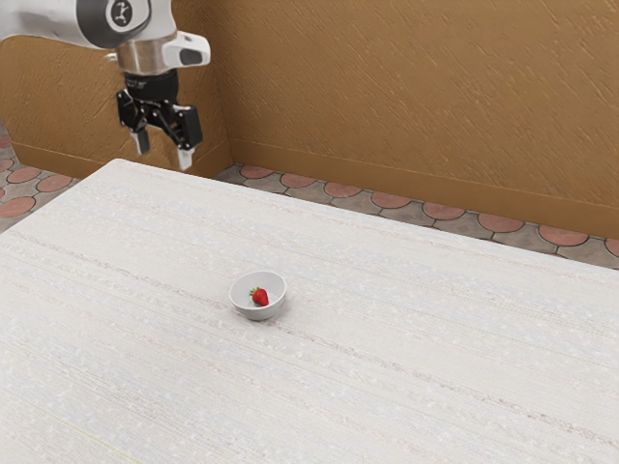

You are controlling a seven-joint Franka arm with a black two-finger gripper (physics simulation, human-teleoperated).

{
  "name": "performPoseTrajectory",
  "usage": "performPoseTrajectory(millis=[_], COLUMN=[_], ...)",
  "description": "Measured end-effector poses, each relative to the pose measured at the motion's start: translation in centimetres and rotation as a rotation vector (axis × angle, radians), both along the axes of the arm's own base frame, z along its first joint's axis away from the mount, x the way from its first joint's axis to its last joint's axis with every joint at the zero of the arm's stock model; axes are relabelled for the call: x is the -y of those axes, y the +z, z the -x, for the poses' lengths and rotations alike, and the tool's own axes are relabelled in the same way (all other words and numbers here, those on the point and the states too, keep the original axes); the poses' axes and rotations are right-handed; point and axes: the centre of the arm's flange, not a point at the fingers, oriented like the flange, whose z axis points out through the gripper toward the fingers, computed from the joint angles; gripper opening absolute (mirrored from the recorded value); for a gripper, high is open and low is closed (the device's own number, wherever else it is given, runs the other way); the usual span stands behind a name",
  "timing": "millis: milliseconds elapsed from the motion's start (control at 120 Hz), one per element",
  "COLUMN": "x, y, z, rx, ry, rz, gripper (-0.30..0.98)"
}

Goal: Take strawberry from the bowl

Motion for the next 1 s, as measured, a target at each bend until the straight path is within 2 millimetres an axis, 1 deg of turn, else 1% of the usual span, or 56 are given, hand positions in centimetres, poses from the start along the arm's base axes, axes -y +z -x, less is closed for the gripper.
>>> performPoseTrajectory(millis=[242,325,433,575,608,692,758,858,1000], x=[0.0,0.5,1.1,1.9,2.1,3.0,3.2,3.2,3.6], y=[-0.1,-0.8,-4.6,-6.5,-7.4,-11.3,-14.5,-17.7,-20.2], z=[-0.2,-0.4,-0.9,-1.9,-2.2,-3.4,-3.5,-4.0,-5.2], rx=[0.01,-0.007,-0.043,-0.02,-0.028,-0.074,-0.098,-0.111,-0.114], ry=[-0.012,-0.075,-0.279,-0.543,-0.598,-0.744,-0.855,-1.002,-1.185], rz=[0.0,0.004,0.017,0.021,0.022,0.039,0.051,0.047,0.035], gripper=[0.69,0.69,0.69,0.69,0.69,0.69,0.69,0.69,0.69])
